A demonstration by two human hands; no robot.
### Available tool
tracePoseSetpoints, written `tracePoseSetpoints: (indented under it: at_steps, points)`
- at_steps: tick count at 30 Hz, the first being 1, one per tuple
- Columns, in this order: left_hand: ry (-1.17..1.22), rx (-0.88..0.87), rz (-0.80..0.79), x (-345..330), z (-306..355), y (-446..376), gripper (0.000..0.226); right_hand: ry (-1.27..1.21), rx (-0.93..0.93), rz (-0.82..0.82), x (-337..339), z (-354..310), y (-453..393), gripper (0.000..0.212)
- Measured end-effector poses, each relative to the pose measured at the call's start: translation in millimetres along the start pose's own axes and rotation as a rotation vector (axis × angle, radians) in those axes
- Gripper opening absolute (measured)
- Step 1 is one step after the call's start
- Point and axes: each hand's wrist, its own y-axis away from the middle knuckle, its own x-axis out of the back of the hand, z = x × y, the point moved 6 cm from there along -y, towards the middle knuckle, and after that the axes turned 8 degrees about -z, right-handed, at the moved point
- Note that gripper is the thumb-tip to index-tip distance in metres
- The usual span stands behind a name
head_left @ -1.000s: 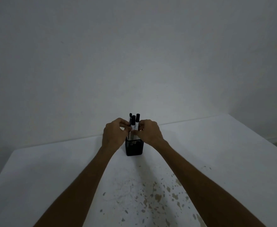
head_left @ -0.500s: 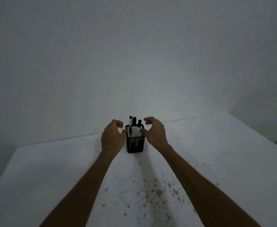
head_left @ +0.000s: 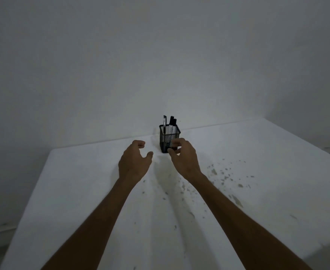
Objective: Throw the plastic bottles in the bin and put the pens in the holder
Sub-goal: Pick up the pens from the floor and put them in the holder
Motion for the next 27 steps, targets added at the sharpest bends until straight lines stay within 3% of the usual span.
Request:
tracePoseSetpoints:
  at_steps: [18, 27]
  points:
    - [-0.105, 0.039, 0.160, 177.4, -69.1, 255.8, 0.050, -0.091, 0.097, -0.214, -97.6, -127.3, 253.7, 0.042]
    - [-0.171, 0.130, 0.211, 248.9, -153.8, 359.4, 0.057, -0.123, 0.186, -0.382, -198.5, -188.1, 352.5, 0.045]
